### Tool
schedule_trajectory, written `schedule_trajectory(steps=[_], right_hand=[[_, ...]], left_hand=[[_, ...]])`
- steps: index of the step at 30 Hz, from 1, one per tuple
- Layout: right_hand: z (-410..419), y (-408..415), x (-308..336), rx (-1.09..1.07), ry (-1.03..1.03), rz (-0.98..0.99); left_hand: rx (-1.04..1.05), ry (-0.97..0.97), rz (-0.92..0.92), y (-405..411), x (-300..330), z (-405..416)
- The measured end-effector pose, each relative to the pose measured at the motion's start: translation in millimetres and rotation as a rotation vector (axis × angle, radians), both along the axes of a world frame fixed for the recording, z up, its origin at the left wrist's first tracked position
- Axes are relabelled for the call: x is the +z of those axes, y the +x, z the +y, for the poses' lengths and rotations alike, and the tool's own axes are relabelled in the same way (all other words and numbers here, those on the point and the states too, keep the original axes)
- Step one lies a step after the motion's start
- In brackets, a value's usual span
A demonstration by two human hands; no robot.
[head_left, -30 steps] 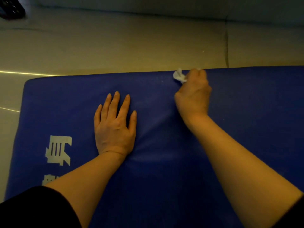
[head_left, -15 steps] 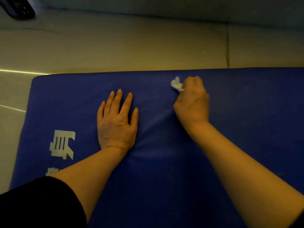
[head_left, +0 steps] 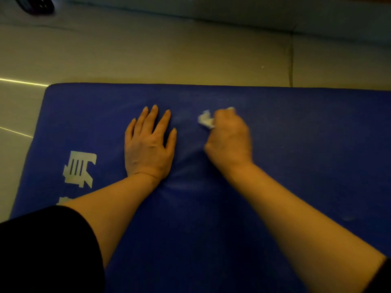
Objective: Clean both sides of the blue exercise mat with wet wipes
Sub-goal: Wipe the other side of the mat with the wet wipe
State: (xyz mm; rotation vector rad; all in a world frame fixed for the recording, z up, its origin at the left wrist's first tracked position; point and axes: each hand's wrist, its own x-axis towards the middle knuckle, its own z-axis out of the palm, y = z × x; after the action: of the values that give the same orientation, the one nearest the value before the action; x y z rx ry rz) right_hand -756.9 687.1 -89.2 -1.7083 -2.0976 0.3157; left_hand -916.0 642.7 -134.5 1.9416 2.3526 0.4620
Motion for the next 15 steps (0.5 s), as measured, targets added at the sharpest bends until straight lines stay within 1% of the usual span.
schedule_trajectory(steps=[2, 3, 4, 5, 7, 9, 10, 12, 15], right_hand=[[-30, -26, -4, 0.226, -0.008, 0.041], [-40, -29, -3, 0.323, -0.080, 0.052], [-42, -25, -4, 0.356, -0.124, 0.057], [-39, -15, -4, 0.315, -0.124, 0.046], [-27, 14, -5, 0.158, -0.086, -0.017], [-11, 37, -4, -0.006, -0.112, -0.067], [-11, 42, -1, -0.037, -0.135, -0.095], [-18, 33, 2, 0.003, -0.167, -0.124], [-46, 5, 1, 0.201, -0.186, -0.107]], left_hand=[[0.001, -0.015, 0.007, -1, 1, 0], [0.004, -0.030, 0.002, -1, 1, -1], [0.005, -0.041, -0.010, -2, 1, -1], [0.001, -0.039, -0.022, -2, 2, -2], [-0.025, -0.041, -0.026, -2, 4, -5], [-0.058, -0.101, 0.009, -3, 4, -3], [-0.058, -0.142, 0.035, -2, 6, -6], [-0.056, -0.233, 0.073, -1, 8, -5], [-0.046, -0.342, 0.066, 6, 13, -10]])
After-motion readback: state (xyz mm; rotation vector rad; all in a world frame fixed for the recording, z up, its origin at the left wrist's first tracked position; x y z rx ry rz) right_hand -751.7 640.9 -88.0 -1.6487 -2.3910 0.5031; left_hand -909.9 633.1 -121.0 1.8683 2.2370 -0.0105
